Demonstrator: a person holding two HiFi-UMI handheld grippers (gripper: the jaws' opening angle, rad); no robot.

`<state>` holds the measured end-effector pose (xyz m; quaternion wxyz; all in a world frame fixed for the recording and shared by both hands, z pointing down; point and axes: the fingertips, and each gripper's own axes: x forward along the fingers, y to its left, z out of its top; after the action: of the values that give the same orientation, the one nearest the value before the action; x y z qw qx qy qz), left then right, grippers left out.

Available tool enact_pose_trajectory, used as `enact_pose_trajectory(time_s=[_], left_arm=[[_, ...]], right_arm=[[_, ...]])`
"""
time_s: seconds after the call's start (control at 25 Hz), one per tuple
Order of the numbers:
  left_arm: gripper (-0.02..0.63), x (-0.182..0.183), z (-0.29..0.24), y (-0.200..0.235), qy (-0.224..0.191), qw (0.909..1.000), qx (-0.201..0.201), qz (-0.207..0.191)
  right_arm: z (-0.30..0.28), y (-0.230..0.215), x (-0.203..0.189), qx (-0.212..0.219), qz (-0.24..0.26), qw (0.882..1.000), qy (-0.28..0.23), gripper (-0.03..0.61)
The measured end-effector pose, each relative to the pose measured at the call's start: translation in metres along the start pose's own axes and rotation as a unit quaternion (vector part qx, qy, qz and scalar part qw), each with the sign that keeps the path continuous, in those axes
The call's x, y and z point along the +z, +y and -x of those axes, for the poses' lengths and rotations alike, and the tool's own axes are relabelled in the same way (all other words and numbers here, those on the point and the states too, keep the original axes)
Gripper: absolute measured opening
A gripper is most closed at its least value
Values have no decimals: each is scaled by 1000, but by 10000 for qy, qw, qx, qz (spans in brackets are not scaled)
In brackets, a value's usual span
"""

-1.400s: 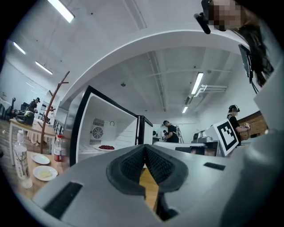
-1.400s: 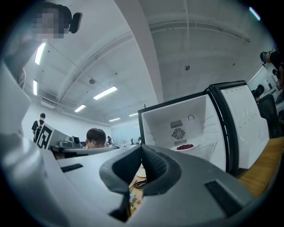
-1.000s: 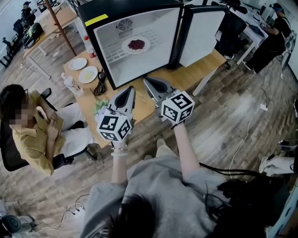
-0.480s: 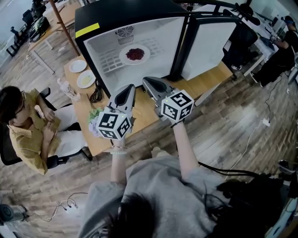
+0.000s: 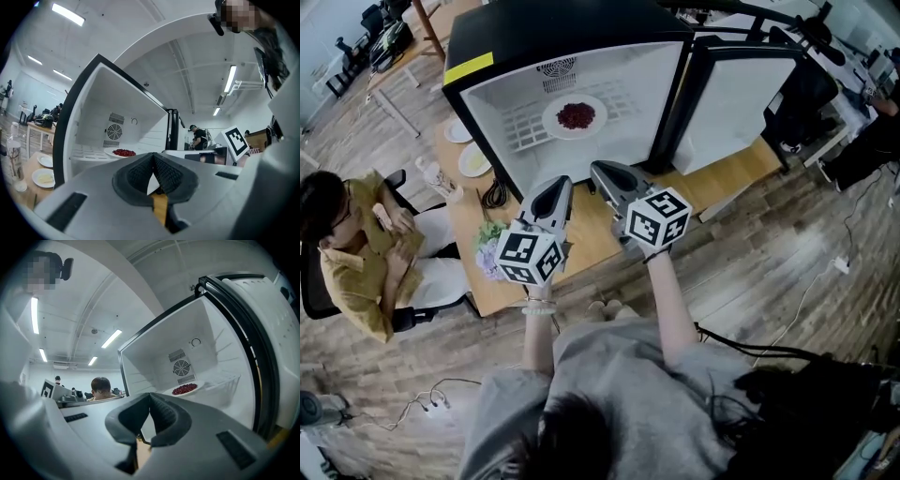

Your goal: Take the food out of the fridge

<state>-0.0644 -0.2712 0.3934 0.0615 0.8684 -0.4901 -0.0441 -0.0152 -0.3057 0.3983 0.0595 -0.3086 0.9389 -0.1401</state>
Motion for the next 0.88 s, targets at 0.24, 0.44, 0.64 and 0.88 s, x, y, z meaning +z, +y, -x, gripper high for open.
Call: enact_pose_trajectory(time_s=[0.24,0.44,0.64,0.88], left_arm=[[8,-1,-13,10,169,9998,-64,-24],[8,-5,-20,18,293,9995,-107,-21],[8,-10,-27,24,372,9992,-142,-27],[8,-17,-37,26,451,9988,-201,-19]], right_arm=[[-15,-11,1,-93,-541,9985,-77,9],[-22,-26,-3,-339,-979,9945,-121,9],[-26,-41,-4,-513,-1477,9874,-224,72],[-32,-59,-8,-721,-2051,9756,-293,106]])
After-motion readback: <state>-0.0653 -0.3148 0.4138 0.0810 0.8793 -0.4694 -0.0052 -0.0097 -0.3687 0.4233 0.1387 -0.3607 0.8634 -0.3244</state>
